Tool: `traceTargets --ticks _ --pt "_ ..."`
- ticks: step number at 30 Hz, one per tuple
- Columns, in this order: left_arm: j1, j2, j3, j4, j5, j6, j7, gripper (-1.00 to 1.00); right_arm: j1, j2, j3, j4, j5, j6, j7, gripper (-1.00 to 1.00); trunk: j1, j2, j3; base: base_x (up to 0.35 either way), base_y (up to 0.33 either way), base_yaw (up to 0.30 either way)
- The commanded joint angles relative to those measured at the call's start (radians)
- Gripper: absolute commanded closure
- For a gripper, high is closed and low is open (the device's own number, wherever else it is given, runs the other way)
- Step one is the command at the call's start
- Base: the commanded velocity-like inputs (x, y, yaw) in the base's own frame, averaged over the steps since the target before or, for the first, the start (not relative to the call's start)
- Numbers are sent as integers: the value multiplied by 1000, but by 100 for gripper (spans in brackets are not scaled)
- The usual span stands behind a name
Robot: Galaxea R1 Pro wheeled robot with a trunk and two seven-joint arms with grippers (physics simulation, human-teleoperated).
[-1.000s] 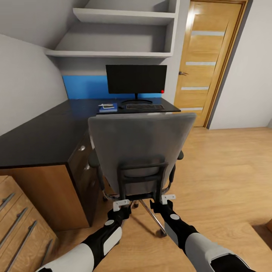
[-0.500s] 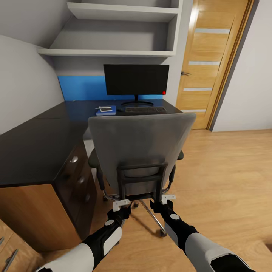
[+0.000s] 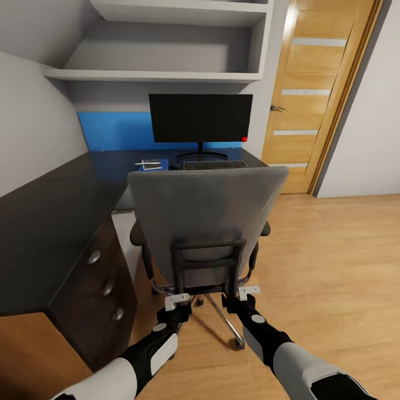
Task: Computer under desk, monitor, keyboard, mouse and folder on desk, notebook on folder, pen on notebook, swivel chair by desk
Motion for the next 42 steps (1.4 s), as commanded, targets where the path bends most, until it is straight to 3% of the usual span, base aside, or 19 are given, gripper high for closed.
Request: traceTargets --ticks 1,42 --pt "-1 1 -7 1 13 -6 6 -100 -1 0 8 1 -10 -4 -5 -100 0 0 -1 325 0 0" --pt "-1 1 -9 2 12 -7 6 -100 -1 -1 8 21 -10 -5 -5 -100 0 0 -1 325 0 0"
